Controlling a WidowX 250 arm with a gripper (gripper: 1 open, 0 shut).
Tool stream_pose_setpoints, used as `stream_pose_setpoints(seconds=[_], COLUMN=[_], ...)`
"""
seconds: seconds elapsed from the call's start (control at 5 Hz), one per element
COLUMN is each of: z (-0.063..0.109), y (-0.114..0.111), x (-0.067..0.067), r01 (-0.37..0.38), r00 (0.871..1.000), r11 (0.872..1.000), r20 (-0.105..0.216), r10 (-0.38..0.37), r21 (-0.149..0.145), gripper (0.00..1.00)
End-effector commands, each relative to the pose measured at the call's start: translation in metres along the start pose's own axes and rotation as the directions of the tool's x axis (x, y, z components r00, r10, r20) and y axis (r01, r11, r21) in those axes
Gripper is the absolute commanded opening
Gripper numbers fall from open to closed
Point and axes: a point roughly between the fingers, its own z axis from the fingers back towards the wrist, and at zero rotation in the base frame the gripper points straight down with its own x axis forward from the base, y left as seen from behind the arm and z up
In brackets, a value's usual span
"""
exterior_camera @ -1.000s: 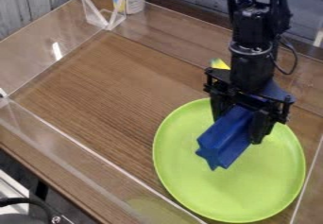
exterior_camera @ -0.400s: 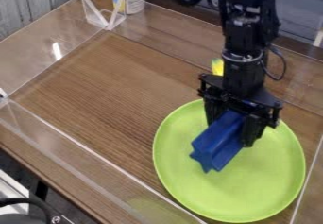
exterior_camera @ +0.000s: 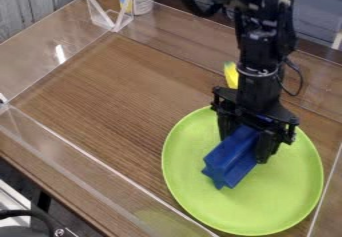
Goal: Put the blue object in the green plate
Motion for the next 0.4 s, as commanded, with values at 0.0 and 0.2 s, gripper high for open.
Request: stream_pose_setpoints(seconds=[0.0, 0.2], z=[0.0078, 0.0149], y=[-0.0031, -0.0032], x=[0.0024, 0.0018], r01=[0.004, 0.0], r00=[1.0, 1.0], r11=[1.0, 1.0], r20=[0.024, 0.025], r10=[-0.004, 0.0], r21=[-0.001, -0.002], gripper=[1.0, 1.0])
